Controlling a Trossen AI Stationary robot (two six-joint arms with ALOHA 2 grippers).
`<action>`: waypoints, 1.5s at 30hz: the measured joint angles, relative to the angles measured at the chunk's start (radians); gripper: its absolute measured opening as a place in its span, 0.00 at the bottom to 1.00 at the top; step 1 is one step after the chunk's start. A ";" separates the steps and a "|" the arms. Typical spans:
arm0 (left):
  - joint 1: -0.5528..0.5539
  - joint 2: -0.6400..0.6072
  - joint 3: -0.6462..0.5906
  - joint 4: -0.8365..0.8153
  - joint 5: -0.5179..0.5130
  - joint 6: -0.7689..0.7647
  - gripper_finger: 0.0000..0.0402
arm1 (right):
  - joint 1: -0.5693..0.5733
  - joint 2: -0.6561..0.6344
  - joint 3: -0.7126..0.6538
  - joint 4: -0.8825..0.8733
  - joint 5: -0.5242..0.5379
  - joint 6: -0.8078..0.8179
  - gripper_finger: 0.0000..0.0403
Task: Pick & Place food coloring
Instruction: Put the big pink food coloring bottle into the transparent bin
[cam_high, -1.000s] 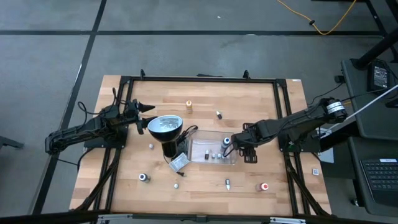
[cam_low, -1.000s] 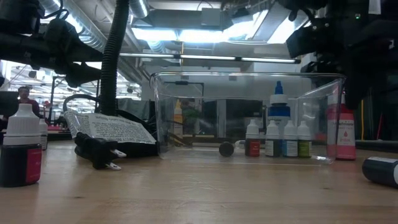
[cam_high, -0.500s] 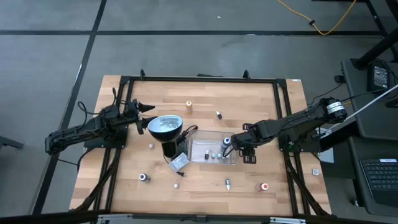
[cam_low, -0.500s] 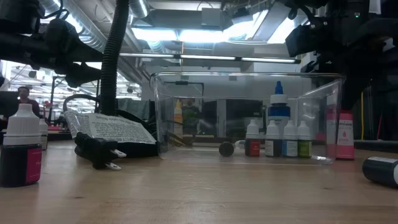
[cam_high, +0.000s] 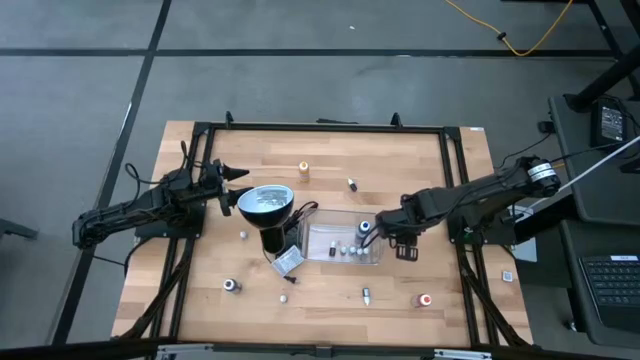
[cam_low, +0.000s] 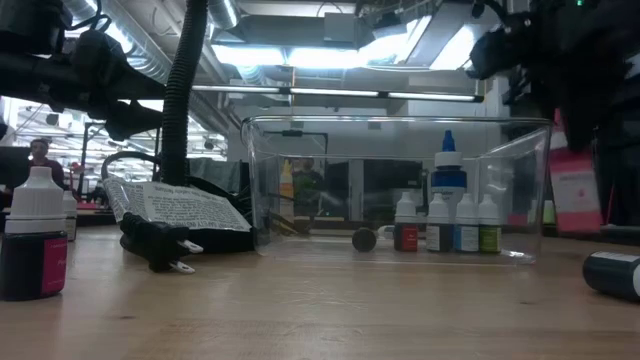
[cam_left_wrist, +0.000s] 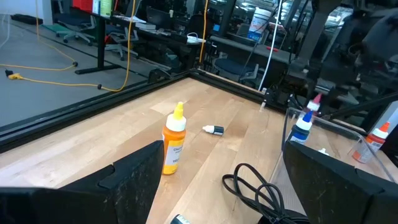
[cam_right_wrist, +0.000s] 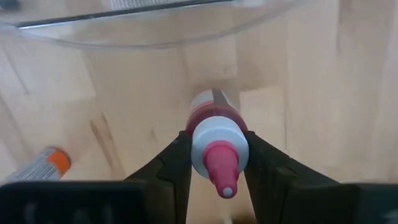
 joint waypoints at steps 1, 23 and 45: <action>0.000 0.000 0.000 0.000 0.000 -0.001 0.80 | 0.000 0.000 0.021 -0.029 0.000 0.005 0.30; 0.000 0.000 0.000 0.000 0.000 0.000 0.80 | -0.001 0.190 0.726 -0.323 0.153 -0.025 0.30; 0.000 0.000 0.000 0.000 0.000 -0.001 0.80 | -0.071 0.523 0.819 -0.128 0.099 -0.215 0.31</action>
